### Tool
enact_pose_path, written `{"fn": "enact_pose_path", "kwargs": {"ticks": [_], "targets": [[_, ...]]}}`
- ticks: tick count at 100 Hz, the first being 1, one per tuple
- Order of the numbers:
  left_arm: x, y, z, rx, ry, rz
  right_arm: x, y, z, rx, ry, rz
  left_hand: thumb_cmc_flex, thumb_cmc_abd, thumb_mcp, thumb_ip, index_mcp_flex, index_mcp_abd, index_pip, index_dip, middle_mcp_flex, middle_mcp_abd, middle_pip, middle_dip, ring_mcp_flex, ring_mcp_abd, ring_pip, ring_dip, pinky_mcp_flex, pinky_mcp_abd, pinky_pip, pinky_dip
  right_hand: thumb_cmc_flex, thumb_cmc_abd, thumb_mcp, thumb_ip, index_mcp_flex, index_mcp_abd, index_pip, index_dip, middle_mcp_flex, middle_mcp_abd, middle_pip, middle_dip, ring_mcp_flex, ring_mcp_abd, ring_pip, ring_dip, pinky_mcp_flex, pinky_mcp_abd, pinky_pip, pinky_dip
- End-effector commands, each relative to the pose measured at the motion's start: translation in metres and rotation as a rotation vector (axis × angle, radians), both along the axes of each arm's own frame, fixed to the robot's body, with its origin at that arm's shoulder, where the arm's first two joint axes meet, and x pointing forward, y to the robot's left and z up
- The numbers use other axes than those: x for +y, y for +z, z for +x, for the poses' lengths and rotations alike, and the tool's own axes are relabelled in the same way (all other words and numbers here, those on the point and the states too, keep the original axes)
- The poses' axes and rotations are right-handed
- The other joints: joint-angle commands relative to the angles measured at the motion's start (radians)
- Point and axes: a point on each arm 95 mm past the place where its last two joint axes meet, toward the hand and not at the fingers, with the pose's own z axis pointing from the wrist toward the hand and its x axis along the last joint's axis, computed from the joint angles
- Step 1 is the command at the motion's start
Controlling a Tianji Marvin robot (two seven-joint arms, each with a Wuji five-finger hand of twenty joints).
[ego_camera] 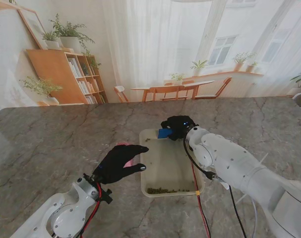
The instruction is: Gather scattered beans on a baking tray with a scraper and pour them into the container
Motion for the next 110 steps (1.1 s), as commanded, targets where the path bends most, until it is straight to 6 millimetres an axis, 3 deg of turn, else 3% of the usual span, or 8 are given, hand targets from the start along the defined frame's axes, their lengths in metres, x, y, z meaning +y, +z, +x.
{"fn": "enact_pose_path", "kwargs": {"ticks": [1, 34, 75, 110], "targets": [[-0.001, -0.001, -0.001, 0.007, 0.000, -0.003, -0.004, -0.002, 0.001, 0.018, -0.006, -0.011, 0.027, 0.039, -0.015, 0.102, 0.012, -0.020, 0.001, 0.006, 0.004, -0.026, -0.002, 0.016, 0.026, -0.002, 0.004, 0.008, -0.001, 0.016, 0.008, 0.035, 0.009, 0.086, 0.016, 0.018, 0.025, -0.026, 0.015, 0.013, -0.023, 0.007, 0.027, -0.011, -0.020, 0.020, -0.017, -0.011, -0.014, 0.018, -0.017, -0.027], [-0.004, -0.003, 0.002, 0.018, -0.013, 0.003, -0.011, -0.012, -0.001, 0.057, -0.016, -0.003, 0.025, 0.039, -0.016, 0.102, 0.012, -0.021, 0.002, 0.006, 0.003, -0.027, -0.002, 0.016, 0.026, -0.005, 0.004, 0.008, -0.001, 0.015, 0.009, 0.035, -0.033, 0.090, 0.012, 0.017, 0.053, -0.038, 0.014, 0.013, -0.007, 0.001, 0.028, -0.013, -0.009, 0.027, -0.038, -0.017, -0.014, 0.020, -0.020, -0.046], [-0.003, -0.002, 0.000, 0.011, -0.005, 0.001, -0.021, -0.023, -0.019, 0.100, 0.011, -0.041, 0.026, 0.038, -0.016, 0.102, 0.013, -0.022, 0.002, 0.006, 0.004, -0.025, -0.002, 0.017, 0.027, -0.002, 0.005, 0.008, -0.001, 0.016, 0.009, 0.035, -0.055, 0.004, 0.092, 0.010, 0.138, -0.076, 0.013, 0.023, 0.118, -0.027, 0.046, 0.061, 0.110, -0.112, 0.209, 0.072, 0.106, -0.036, 0.132, 0.025], [-0.002, -0.002, -0.002, 0.000, 0.003, -0.005, -0.026, -0.025, -0.040, 0.149, -0.009, -0.038, 0.027, 0.038, -0.015, 0.102, 0.011, -0.020, 0.001, 0.006, 0.004, -0.024, -0.002, 0.016, 0.027, -0.003, 0.004, 0.008, -0.002, 0.018, 0.009, 0.035, -0.060, -0.040, 0.127, 0.008, 0.173, -0.084, 0.016, 0.018, 0.186, -0.031, 0.042, 0.092, 0.169, -0.164, 0.288, 0.104, 0.164, -0.060, 0.183, 0.060]]}}
